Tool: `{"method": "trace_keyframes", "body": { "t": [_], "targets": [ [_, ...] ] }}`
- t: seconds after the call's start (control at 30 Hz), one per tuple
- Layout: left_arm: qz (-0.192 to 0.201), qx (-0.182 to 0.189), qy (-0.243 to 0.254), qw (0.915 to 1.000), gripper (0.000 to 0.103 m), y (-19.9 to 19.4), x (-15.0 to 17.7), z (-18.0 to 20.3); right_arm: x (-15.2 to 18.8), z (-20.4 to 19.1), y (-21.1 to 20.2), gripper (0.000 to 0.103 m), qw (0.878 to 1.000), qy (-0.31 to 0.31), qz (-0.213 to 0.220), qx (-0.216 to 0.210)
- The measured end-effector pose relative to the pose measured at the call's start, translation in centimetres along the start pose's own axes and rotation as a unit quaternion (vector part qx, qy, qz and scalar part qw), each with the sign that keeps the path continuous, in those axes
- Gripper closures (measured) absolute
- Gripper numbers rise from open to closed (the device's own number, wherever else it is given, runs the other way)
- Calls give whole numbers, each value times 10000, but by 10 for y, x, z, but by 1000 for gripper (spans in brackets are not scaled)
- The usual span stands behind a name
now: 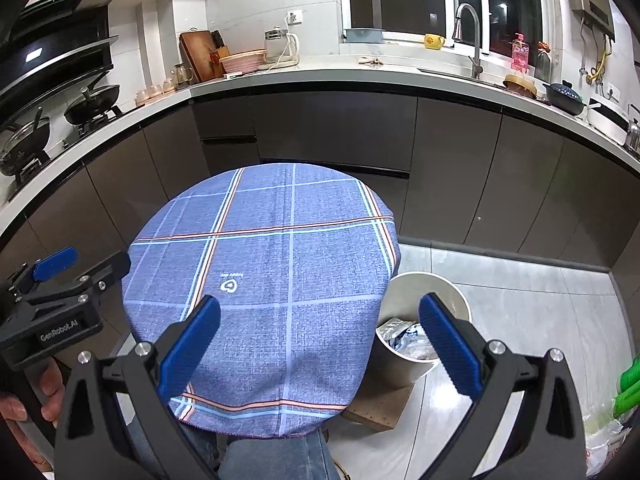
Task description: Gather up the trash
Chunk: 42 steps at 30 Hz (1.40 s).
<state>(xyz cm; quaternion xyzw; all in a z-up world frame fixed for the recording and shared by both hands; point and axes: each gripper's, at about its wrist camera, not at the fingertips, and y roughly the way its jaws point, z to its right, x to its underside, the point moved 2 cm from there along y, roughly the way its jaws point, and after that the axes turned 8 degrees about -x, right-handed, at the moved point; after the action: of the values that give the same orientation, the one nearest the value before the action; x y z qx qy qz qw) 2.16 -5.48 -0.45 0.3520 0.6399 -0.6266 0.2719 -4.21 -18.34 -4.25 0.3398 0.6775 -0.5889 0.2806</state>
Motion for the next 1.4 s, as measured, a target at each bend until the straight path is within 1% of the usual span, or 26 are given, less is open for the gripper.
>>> {"method": "trace_keyframes", "body": {
  "t": [0.27, 0.67, 1.4],
  "targets": [
    [0, 29, 0, 10000, 8, 0, -1, 0, 0, -3, -4, 3, 10000, 11, 54, 8],
    [-36, 64, -12, 10000, 8, 2, -2, 0, -2, -2, -2, 3, 10000, -31, 25, 2],
    [72, 77, 10, 9999, 8, 0, -6, 2, -5, -1, -2, 3, 10000, -75, 45, -33]
  ]
}}
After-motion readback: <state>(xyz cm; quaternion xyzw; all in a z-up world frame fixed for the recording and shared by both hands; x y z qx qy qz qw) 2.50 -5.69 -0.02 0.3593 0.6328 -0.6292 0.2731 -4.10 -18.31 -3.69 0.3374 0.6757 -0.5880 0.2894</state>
